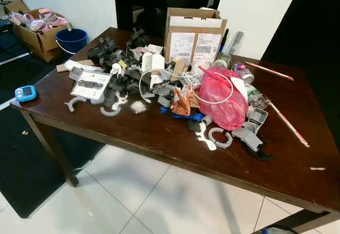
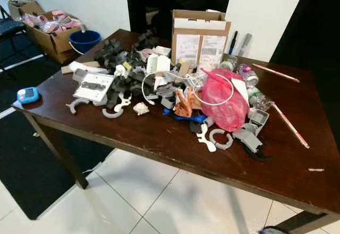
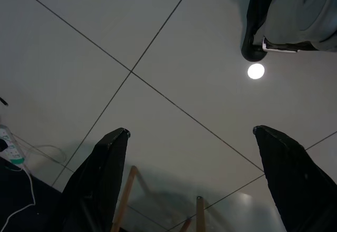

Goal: Picking trash to rubbish bin

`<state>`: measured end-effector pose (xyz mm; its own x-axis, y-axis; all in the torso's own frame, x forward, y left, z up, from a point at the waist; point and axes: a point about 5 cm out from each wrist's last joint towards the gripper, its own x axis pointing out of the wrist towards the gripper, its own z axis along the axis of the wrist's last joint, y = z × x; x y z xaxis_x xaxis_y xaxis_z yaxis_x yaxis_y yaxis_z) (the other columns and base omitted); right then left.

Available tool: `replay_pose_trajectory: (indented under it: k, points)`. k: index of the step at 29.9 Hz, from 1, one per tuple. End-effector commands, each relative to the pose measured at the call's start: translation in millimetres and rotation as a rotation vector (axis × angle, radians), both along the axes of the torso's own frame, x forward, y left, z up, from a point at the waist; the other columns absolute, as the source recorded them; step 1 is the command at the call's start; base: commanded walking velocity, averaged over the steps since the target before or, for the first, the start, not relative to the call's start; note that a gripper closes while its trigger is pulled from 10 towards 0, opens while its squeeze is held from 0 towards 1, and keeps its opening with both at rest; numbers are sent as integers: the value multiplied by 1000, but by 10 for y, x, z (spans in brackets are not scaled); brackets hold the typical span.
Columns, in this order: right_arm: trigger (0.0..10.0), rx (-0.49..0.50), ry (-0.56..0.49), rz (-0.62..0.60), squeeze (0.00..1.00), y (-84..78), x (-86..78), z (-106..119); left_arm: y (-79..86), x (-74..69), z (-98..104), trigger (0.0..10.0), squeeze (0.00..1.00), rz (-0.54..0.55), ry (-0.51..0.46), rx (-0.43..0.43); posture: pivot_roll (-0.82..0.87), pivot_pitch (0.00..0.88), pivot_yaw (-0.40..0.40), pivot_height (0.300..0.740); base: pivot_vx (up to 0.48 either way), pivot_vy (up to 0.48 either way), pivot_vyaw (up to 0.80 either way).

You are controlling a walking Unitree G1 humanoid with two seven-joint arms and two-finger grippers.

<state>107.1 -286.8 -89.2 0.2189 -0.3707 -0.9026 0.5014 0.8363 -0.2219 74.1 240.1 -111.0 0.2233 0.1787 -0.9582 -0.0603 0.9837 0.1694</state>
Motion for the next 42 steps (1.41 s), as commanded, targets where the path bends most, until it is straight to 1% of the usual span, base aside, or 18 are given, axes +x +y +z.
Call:
replay_pose_trajectory:
  k: [1,2,5,8,9,12,13,16,17,21,24,27,30,33,35,39,41,42]
  points:
    - [10000,-38,11,-115,0,-185,-133,43,53,-86,-2,10000,0,29,11,21,136,82,-64,740,0,0,0]
    - [10000,-38,11,-115,0,-185,-133,43,53,-86,-2,10000,0,29,11,21,136,82,-64,740,0,0,0]
    - [10000,-97,11,-226,0,-417,-253,127,132,-93,19,10000,0,62,-1,45,134,87,-64,740,0,0,0]
    - [10000,-207,-15,-420,0,-732,-392,283,226,-62,52,10000,0,96,-27,68,133,90,-61,740,0,0,0]
    - [10000,-207,-15,-420,0,-732,-392,283,226,-62,52,10000,0,96,-27,68,133,90,-61,740,0,0,0]
    - [10000,-344,-61,-590,0,-1075,-481,517,280,2,82,10000,0,96,-56,73,127,90,-55,740,0,0,0]
    - [10000,-344,-61,-590,0,-1075,-481,517,280,2,82,10000,0,96,-56,73,127,90,-55,740,0,0,0]
    - [10000,-466,-146,-677,0,-1377,-422,798,188,118,84,10000,0,59,-119,-3,126,84,-51,740,0,0,0]
    - [10000,-466,-146,-677,0,-1377,-422,798,188,118,84,10000,0,59,-119,-3,126,84,-51,740,0,0,0]
    - [10000,-567,-257,-746,0,-1670,-339,1137,137,193,89,10000,0,55,-155,-24,127,80,-55,740,0,0,0]
    - [10000,-598,-288,-694,0,-1765,-220,1286,146,269,113,10000,0,64,-192,-20,127,80,-59,740,0,0,0]
    - [10000,-571,-237,-561,0,-1694,-69,1239,175,396,158,10000,0,86,-245,-15,134,76,-72,740,0,0,0]
    - [10000,-533,-215,-546,0,-1614,-36,1154,186,460,182,10000,0,92,-269,-18,141,76,-76,740,0,0,0]
    - [10000,-398,-168,-591,0,-1296,-62,813,169,713,276,10000,0,66,-372,-61,149,75,-76,740,0,0,0]
    - [10000,-377,-151,-579,0,-1229,-71,749,156,769,298,10000,0,52,-395,-74,148,75,-76,740,0,0,0]
    - [10000,-197,-45,-352,0,-792,-108,387,139,1107,471,10000,0,-85,-510,-67,150,78,-74,740,0,0,0]
    - [10000,-145,-3,-266,0,-625,-131,275,134,1212,533,10000,0,-128,-545,-65,150,78,-74,740,0,0,0]
    - [10000,-145,-3,-266,0,-625,-131,275,134,1212,533,10000,0,-128,-545,-65,150,78,-74,740,0,0,0]
